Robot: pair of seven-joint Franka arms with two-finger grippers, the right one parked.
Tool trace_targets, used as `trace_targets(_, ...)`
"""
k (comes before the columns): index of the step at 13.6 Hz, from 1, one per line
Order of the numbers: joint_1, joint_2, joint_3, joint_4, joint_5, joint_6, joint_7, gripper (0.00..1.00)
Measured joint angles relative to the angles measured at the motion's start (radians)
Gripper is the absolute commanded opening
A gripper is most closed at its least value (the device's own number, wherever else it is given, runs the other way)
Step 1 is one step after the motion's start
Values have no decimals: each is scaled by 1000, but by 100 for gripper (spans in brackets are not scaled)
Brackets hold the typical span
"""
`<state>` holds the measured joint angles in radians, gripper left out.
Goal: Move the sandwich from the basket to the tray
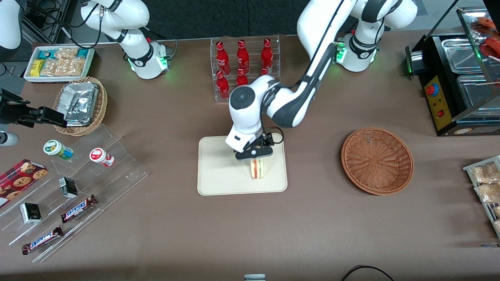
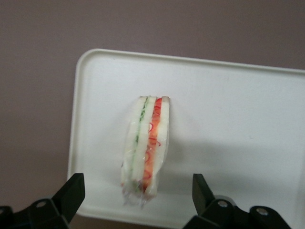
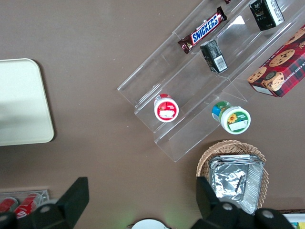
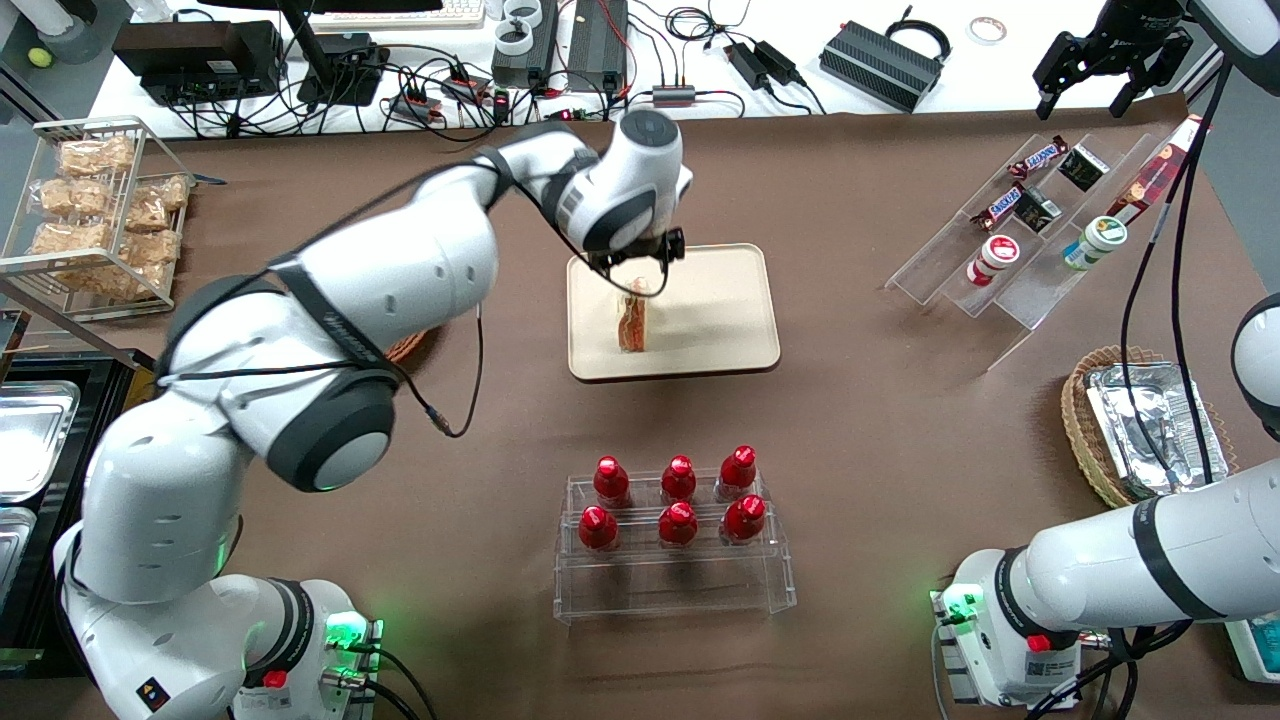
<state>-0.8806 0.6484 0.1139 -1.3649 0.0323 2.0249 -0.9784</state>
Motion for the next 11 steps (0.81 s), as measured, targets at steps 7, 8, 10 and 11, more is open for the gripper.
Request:
trace_targets(7,168,-346,16,8,-12,-419,29,99)
trace_targets(8,206,-389,18,6,-12,-467,79,99)
trace_targets(10,297,-465,20,1,-12,-558,210,99)
trace_targets(11,344,-497,21,-7,-12,-585,268,99)
